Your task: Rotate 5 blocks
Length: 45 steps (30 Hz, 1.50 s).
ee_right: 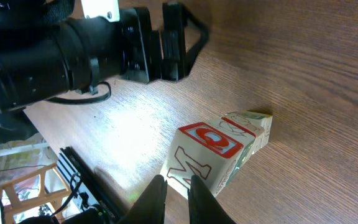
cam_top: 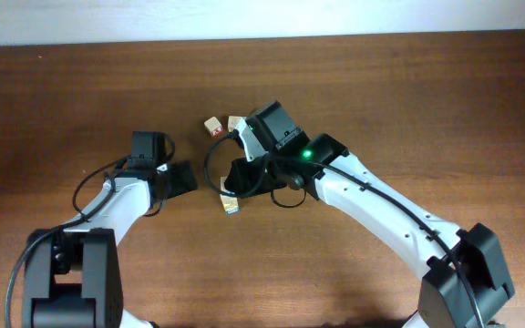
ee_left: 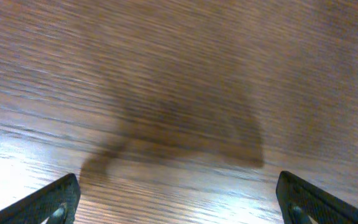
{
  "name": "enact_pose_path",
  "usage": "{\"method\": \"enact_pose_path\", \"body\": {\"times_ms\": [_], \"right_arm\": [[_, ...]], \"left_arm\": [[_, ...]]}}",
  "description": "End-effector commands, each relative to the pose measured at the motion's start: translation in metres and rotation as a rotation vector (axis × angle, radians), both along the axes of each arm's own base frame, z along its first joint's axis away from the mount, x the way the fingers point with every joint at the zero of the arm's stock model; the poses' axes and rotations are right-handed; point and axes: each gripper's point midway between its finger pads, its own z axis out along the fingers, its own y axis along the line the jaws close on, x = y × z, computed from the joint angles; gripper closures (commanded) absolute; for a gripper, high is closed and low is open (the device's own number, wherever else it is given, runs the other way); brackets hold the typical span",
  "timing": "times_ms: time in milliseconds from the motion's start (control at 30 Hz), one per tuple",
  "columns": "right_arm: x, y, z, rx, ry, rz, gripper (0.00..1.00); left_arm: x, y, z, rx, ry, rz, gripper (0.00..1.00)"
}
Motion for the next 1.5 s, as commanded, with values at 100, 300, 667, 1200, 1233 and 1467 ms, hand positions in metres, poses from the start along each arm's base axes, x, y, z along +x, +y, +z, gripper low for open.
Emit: {"method": "enact_pose_path", "body": {"times_ms": [100, 300, 667, 1200, 1233, 1467], "right_arm": [[-0.002, -0.021, -0.055, -0.17, 0.044, -0.034, 0.84], [-0.002, -0.021, -0.055, -0.17, 0.044, -0.034, 0.83], [-0.002, -0.021, -0.055, -0.17, 0.044, -0.034, 0.83], [-0.003, -0.016, -0.047, -0.14, 0.035, -0.002, 0.78], [-0.004, -0.016, -0.047, -0.141, 0.036, -0.002, 0.76], [-0.003, -0.014, -0.044, -0.135, 0.033, 0.0, 0.64]], "left_arm": [[0.035, 0.057, 0.028, 0.293, -0.197, 0.163, 0.01], [0.042, 0.113, 0.081, 0.604, -0.367, 0.406, 0.01], [-0.025, 0.227, 0.125, 0.934, -0.333, 0.842, 0.01], [0.008, 0.209, 0.099, 0.711, -0.366, 0.693, 0.01], [0.008, 0.209, 0.099, 0.711, -0.366, 0.693, 0.01], [0.008, 0.209, 0.099, 0.711, -0.366, 0.693, 0.01]]}}
